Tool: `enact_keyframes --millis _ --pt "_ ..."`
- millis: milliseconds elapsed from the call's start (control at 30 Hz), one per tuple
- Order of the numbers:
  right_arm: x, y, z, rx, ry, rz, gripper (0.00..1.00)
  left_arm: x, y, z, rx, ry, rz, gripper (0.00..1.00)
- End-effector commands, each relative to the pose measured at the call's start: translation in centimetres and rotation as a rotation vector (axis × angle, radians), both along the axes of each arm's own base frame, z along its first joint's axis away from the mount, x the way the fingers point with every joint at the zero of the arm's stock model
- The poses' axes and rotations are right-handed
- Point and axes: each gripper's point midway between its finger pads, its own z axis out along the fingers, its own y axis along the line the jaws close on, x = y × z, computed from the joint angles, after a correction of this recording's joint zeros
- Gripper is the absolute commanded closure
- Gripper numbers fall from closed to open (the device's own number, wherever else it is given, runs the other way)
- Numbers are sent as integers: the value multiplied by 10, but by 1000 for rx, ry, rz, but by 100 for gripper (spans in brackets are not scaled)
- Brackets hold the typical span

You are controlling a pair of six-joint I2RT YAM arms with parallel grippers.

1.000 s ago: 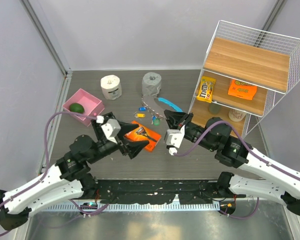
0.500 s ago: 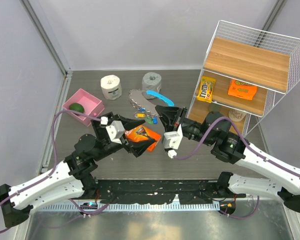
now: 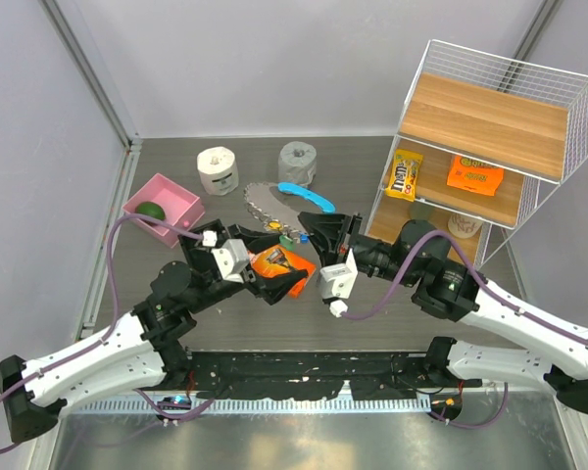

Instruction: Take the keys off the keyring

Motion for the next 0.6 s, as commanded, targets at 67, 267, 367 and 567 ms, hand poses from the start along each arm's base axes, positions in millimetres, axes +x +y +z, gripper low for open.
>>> enact_keyframes --millis 67,267,367,567 --pt "-11 -3 37 94 -84 30 95 -2 5 45 -91 -92 7 20" --pt "-14 -2 33 89 -79 40 95 -8 9 54 -121 -110 -7 25" --pt "-14 -2 31 86 -75 37 95 -9 10 58 -121 -113 -11 33" --pt "-15 -1 26 77 -65 42 95 -13 14 64 -137 -126 -15 41"
